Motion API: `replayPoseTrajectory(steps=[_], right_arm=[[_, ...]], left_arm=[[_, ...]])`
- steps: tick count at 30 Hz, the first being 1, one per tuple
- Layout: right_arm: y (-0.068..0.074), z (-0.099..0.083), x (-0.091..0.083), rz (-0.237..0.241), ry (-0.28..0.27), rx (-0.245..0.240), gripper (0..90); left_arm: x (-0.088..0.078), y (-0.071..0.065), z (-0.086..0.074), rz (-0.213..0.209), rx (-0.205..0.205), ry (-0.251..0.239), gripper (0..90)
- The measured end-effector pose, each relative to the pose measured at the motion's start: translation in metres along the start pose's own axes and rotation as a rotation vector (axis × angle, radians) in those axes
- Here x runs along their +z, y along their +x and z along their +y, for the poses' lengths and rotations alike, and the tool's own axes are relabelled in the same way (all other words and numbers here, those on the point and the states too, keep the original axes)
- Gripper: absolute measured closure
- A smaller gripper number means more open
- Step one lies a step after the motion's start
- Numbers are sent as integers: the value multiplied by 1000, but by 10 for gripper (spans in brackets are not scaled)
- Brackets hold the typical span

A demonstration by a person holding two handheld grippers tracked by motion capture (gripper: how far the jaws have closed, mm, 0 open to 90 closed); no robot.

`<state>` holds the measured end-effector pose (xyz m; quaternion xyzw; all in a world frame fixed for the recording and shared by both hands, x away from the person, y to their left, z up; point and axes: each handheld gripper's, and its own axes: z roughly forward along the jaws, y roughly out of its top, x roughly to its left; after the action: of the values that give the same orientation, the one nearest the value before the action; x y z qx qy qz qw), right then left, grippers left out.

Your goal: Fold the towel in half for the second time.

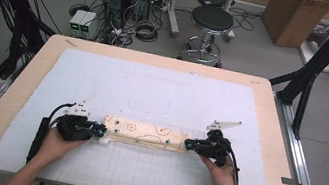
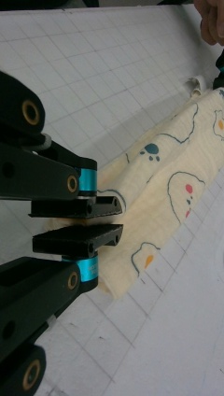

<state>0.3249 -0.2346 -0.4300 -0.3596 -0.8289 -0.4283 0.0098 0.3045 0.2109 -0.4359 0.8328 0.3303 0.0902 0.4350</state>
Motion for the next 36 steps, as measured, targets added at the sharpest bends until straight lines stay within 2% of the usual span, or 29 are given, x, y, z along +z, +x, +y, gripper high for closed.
replayPoseTrajectory(steps=[4,7,11,12,18,21,23,29,33,36], right_arm=[[1,-3,0,11,-2,11,790],[2,-5,-1,13,-20,10,702],[5,-3,-8,55,-71,7,577],[7,-2,-10,67,-83,2,561],[16,10,-17,57,-105,-33,540],[20,17,-15,53,-111,-31,554],[22,22,-11,58,-107,-35,608],[29,35,5,100,-83,-59,798],[33,42,17,124,-61,-62,865],[37,47,27,136,-48,-70,868]], left_arm=[[0,-1,-1,-11,1,8,762],[-2,-2,0,-39,-12,-7,716],[-8,-2,3,-41,-18,-36,641],[-9,-2,4,-42,-24,-48,620],[-16,-7,16,-35,-14,-88,551],[-13,-10,23,-44,-7,-103,576],[-8,-13,28,-52,-1,-101,623],[12,-23,41,-61,28,-87,850],[27,-28,49,-76,49,-54,876],[37,-34,54,-85,53,-50,879]])
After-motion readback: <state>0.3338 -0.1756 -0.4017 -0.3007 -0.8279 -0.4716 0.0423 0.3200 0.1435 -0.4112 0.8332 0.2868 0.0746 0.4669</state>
